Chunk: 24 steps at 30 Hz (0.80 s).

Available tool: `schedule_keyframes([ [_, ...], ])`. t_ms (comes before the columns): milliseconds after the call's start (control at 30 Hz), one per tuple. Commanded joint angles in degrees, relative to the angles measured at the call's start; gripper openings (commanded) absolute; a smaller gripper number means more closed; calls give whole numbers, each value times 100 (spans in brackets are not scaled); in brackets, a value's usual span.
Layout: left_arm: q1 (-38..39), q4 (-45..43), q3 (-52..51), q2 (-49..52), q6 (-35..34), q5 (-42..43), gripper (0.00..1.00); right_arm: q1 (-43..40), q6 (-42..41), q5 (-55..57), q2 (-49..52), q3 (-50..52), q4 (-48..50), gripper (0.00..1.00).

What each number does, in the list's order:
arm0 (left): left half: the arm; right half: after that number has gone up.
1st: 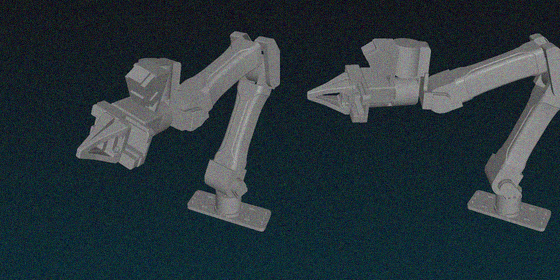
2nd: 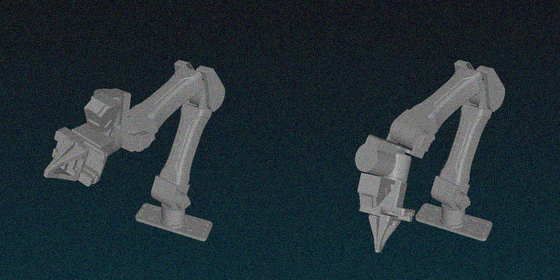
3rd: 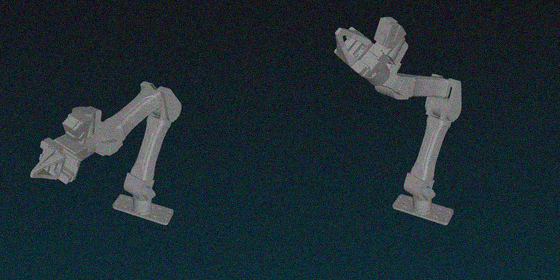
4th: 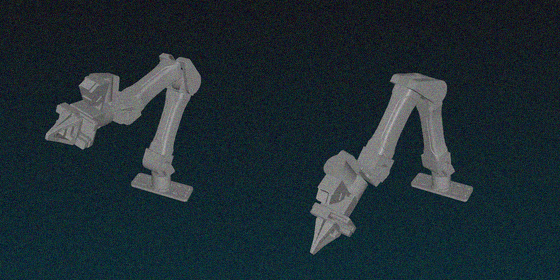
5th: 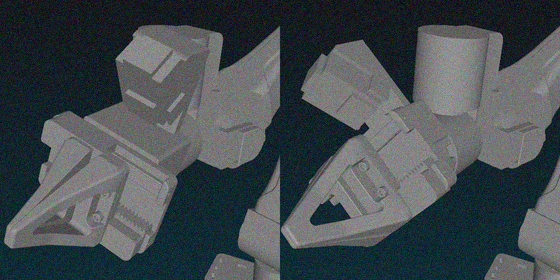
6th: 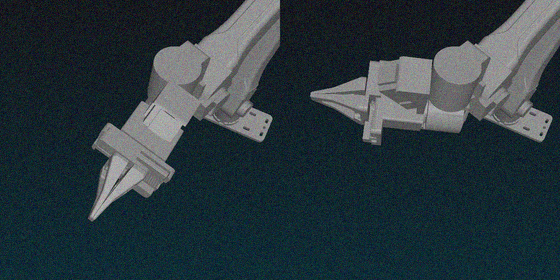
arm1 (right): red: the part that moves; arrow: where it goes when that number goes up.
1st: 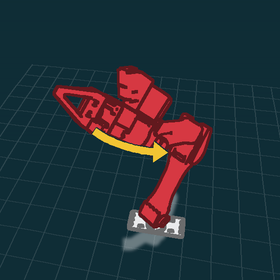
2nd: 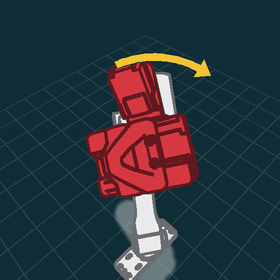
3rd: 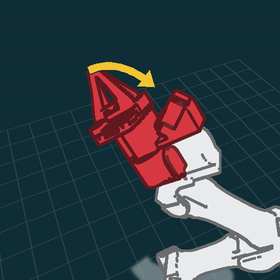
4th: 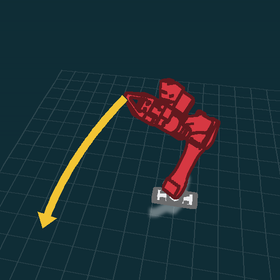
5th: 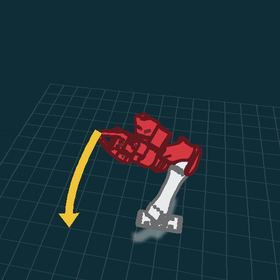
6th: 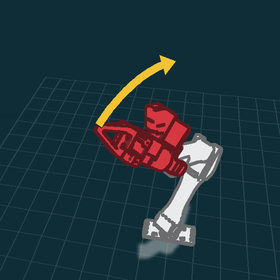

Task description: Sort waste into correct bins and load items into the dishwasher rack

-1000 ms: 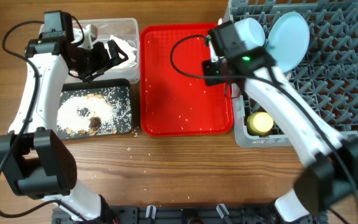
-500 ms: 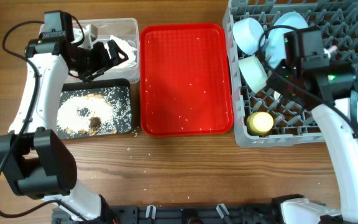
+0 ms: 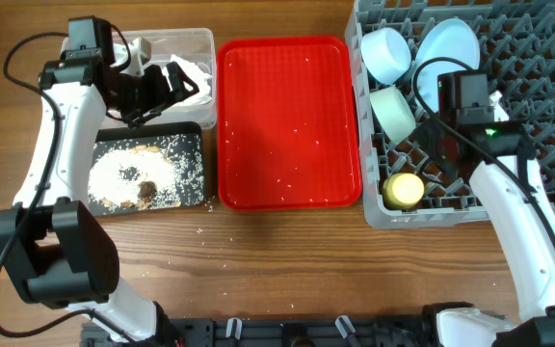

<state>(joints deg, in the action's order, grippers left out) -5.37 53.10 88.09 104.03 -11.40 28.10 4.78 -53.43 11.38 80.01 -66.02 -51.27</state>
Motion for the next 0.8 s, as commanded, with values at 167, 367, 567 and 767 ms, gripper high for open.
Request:
schedule_keyframes([
  [167, -17, -13, 26, -52, 52, -15, 100, -13, 2778, -3069, -1727, -568, -13, 61],
  [367, -17, -13, 26, -52, 52, -15, 100, -13, 1530, -3167, -2778, -566, -664, 100],
  [567, -17, -13, 26, -52, 52, -15, 100, -7, 3724, -1991, -2905, -496, -675, 100],
  [767, -17, -13, 26, -52, 52, -15, 100, 4, 4535, -1998, -4083, 1388, 1919, 100],
])
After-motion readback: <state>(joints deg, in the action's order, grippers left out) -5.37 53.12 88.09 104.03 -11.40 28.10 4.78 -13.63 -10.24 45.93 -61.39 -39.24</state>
